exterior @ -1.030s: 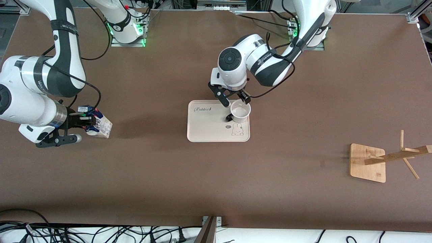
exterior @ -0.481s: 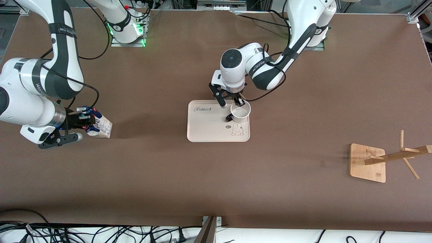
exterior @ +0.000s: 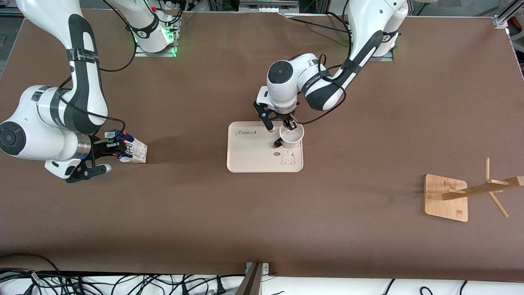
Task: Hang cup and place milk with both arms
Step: 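Grasp the mug rim with the left gripper and lift it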
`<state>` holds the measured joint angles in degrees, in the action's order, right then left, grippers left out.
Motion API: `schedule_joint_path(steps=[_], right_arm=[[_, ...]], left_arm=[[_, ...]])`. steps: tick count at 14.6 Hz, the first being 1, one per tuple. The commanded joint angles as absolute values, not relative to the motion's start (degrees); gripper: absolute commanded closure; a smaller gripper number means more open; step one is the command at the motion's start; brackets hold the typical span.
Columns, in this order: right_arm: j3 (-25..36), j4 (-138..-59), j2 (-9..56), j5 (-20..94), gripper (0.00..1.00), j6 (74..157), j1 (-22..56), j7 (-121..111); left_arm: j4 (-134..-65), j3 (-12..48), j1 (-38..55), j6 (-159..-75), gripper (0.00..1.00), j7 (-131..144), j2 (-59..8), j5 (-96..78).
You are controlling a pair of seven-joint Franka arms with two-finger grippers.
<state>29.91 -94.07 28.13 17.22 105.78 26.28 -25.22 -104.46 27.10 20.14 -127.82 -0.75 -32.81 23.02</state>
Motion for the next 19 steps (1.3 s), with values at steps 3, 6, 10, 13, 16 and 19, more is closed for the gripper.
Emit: schedule_joint_path(steps=[3,6,10,13,16,19], right_arm=[[29.62,-94.13,28.47,18.63,0.64,106.52,25.49,-28.82],[29.53,-94.04,30.14,19.51,0.43,108.89,25.58,-28.92],[29.53,-93.78,30.15,19.51,0.0,108.28,25.49,-28.65],[29.88,-93.69,27.7,19.34,0.0,106.54,25.66,-29.0],[32.07,-91.94,23.65,18.81,0.0,98.98,25.66,-29.18],[34.36,-89.66,20.66,18.37,0.0,97.56,25.66,-28.57]], left_arm=[[-92.5,27.95,20.21,-112.37,1.0,-0.62,-32.69,17.42],[-85.8,27.95,19.25,-103.21,1.0,-0.62,-32.09,12.59],[-76.31,27.77,11.01,-89.58,1.0,0.0,-26.99,5.46],[-70.86,26.73,5.03,-84.66,1.0,0.09,-25.14,5.71],[-65.76,24.7,-3.92,-77.45,1.0,-0.7,-25.14,5.45],[-64.6,24.17,-9.39,-74.8,1.0,-2.02,-25.14,8.07]])
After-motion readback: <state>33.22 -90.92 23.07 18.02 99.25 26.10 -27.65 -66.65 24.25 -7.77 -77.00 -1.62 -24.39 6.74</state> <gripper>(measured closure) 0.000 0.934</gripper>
